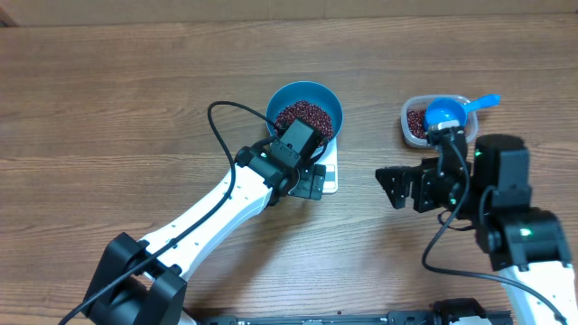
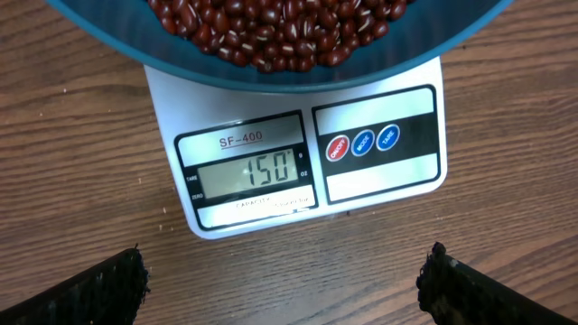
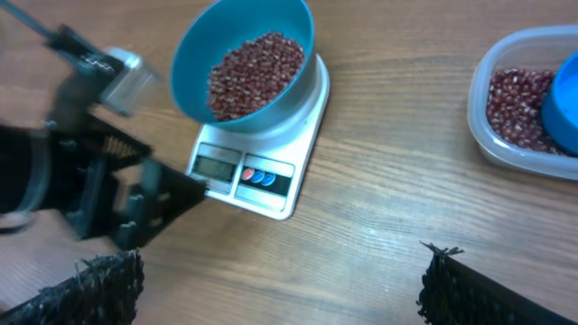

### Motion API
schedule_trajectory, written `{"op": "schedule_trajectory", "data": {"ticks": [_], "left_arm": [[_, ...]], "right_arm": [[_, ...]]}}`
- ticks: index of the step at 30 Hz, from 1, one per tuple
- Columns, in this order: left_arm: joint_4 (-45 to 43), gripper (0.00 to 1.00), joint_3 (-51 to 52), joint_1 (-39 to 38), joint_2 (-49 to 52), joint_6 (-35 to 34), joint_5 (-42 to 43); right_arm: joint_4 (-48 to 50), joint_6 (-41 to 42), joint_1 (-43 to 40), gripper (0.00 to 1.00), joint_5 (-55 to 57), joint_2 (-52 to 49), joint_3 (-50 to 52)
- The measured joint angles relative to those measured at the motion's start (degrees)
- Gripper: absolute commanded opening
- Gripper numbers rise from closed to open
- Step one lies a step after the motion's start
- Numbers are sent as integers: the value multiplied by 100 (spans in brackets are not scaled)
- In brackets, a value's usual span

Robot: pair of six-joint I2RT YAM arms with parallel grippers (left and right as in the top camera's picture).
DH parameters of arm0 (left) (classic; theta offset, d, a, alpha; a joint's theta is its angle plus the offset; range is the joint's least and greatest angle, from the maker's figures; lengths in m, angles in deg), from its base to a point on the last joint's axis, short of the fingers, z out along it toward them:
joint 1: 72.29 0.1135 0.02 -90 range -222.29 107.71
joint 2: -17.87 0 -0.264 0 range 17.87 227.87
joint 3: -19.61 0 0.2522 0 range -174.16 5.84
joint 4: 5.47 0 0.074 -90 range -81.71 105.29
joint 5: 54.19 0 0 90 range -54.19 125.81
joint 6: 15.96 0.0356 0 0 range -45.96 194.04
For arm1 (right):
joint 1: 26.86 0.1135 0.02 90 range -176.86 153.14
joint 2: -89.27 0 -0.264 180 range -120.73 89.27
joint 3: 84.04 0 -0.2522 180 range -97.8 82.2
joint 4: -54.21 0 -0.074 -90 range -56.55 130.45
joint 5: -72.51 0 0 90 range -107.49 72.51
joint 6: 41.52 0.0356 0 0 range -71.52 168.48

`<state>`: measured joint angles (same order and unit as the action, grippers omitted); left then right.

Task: Scoop item into bowl and weigh 150g on scale

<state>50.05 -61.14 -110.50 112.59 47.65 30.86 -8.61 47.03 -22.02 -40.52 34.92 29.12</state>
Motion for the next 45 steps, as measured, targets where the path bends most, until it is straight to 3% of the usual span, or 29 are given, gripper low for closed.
{"op": "schedule_trajectory", "data": {"ticks": [16, 24, 35, 45], "left_arm": [[-2, 100, 0, 0, 0, 0, 0], [-2, 100, 0, 0, 0, 0, 2], [-2, 99, 0, 0, 0, 0, 2], [-2, 100, 0, 0, 0, 0, 2]], "right_arm": [[6131, -2, 0, 100, 94, 1421, 4437], [6345, -2, 2, 100, 433, 2184, 5147], [6089, 0, 0, 100, 752, 2763, 5202], [4693, -2, 0, 100, 802, 4118, 5202]]}}
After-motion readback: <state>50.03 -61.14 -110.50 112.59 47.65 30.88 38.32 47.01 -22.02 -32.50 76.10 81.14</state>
